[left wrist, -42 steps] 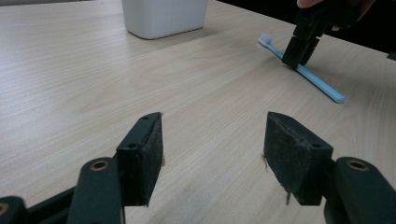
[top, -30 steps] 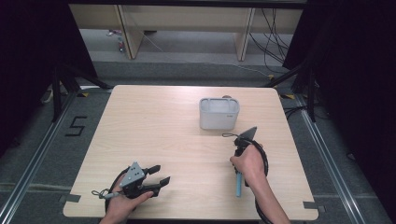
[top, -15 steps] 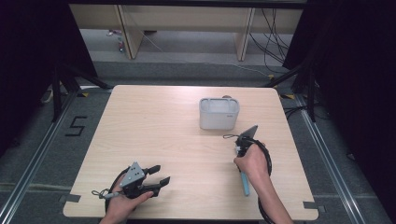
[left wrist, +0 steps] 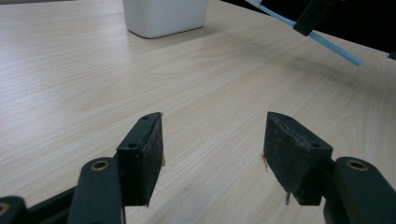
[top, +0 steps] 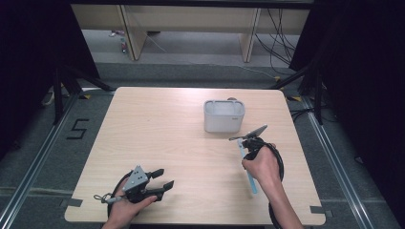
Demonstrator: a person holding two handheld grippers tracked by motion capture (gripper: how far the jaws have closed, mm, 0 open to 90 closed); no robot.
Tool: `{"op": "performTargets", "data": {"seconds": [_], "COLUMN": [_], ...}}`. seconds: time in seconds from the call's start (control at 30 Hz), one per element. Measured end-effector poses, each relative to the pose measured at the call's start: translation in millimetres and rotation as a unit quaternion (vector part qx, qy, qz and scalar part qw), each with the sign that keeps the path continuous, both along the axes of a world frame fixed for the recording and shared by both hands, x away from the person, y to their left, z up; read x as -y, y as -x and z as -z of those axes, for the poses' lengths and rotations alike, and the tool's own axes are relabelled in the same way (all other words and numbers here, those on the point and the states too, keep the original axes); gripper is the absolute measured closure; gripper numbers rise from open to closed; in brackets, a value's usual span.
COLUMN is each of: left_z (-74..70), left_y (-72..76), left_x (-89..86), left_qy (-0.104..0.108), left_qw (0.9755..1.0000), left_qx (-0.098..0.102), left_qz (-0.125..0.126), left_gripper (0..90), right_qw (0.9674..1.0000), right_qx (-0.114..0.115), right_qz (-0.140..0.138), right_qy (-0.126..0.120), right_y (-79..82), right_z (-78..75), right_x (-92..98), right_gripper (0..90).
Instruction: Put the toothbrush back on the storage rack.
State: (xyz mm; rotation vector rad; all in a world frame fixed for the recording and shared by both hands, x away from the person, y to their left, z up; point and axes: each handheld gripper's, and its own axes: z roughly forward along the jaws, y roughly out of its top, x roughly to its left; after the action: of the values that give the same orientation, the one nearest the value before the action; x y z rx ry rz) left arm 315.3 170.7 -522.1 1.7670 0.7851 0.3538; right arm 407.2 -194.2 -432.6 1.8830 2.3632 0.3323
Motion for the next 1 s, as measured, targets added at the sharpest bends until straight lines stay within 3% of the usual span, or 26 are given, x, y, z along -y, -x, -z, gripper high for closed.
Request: {"op": "performTargets", "data": {"seconds": [0.03,0.1,0.13,0.2,0.23,0.27,0.37,0.4,0.43,0.47,0.5,0.53,0.57,0.63,0.73,0.77,0.8,0.83,0.87,0.9,1.0], "left_z": [0.0,0.2,0.2,-0.4,-0.4,-0.3,-0.1,-0.3,-0.3,-0.4,-0.4,-0.3,-0.4,-0.4,-0.4,-0.4,-0.3,-0.4,-0.3,-0.3,-0.3], "left_y": [0.0,-0.3,-0.3,0.5,0.4,0.3,0.0,0.2,0.2,0.2,0.2,0.2,0.2,0.3,0.4,0.4,0.4,0.4,0.2,0.2,0.4], "left_x": [0.0,0.0,0.0,-0.4,-0.4,-0.5,-0.2,-0.4,-0.4,-0.6,-0.6,-0.5,-0.6,-0.5,-0.6,-0.6,-0.6,-0.6,-0.7,-0.7,-0.8], "left_qy": [0.000,0.002,0.002,-0.002,-0.002,-0.002,0.000,-0.002,-0.002,-0.002,-0.002,-0.002,-0.002,-0.002,-0.001,-0.001,-0.001,-0.001,0.000,0.000,0.001], "left_qw": [1.0000,1.0000,1.0000,1.0000,1.0000,1.0000,1.0000,1.0000,1.0000,1.0000,1.0000,1.0000,1.0000,1.0000,1.0000,1.0000,1.0000,1.0000,1.0000,1.0000,1.0000], "left_qx": [0.000,0.001,0.001,-0.001,-0.001,-0.001,-0.001,-0.002,-0.002,-0.002,-0.002,-0.002,-0.002,-0.002,-0.002,-0.002,-0.002,-0.002,-0.002,-0.002,-0.002], "left_qz": [0.000,0.001,0.001,-0.002,-0.002,-0.002,-0.001,-0.002,-0.002,-0.002,-0.002,-0.002,-0.002,-0.003,-0.003,-0.003,-0.003,-0.003,-0.003,-0.003,-0.004], "left_gripper": [37.4,37.4,37.4,37.4,37.4,37.4,37.4,37.4,37.3,37.4,37.3,37.3,37.3,37.3,37.3,37.3,37.3,37.3,37.3,37.3,37.3], "right_qw": [1.0000,0.9993,0.9993,0.9980,0.9980,0.9966,0.9958,0.9933,0.9933,0.9920,0.9920,0.9891,0.9883,0.9845,0.9786,0.9786,0.9749,0.9740,0.9704,0.9706,0.9664], "right_qx": [0.000,0.031,0.031,0.058,0.058,0.078,0.087,0.111,0.111,0.123,0.123,0.143,0.144,0.172,0.200,0.200,0.218,0.220,0.236,0.234,0.251], "right_qz": [0.000,0.001,0.001,0.000,0.000,0.003,0.004,-0.006,-0.006,0.013,0.013,0.006,0.019,0.002,0.012,0.012,0.003,0.010,0.004,0.004,0.006], "right_qy": [0.000,-0.018,-0.018,-0.025,-0.025,-0.028,-0.027,-0.032,-0.032,-0.025,-0.025,-0.036,-0.047,-0.035,-0.049,-0.049,-0.046,-0.052,-0.050,-0.054,-0.054], "right_y": [0.0,1.6,1.6,2.1,2.1,2.5,2.4,1.5,1.5,1.8,1.8,1.7,3.9,2.9,4.2,4.2,3.7,3.8,2.9,2.2,1.7], "right_z": [0.0,-5.1,-5.1,-10.8,-10.8,-13.0,-14.3,-13.7,-13.7,-15.8,-15.8,-16.3,-19.0,-19.5,-24.5,-24.5,-24.2,-26.7,-25.6,-26.5,-28.1], "right_x": [0.0,-1.2,-1.2,0.0,0.0,0.4,0.9,2.9,2.9,1.5,1.5,2.3,1.1,4.7,4.1,4.1,5.6,5.0,6.0,6.9,8.8], "right_gripper": [78.8,78.8,78.8,78.9,78.9,78.8,78.9,78.8,78.8,78.9,78.9,78.9,78.9,78.9,78.9,78.9,78.9,78.9,78.9,78.9,78.8]}}
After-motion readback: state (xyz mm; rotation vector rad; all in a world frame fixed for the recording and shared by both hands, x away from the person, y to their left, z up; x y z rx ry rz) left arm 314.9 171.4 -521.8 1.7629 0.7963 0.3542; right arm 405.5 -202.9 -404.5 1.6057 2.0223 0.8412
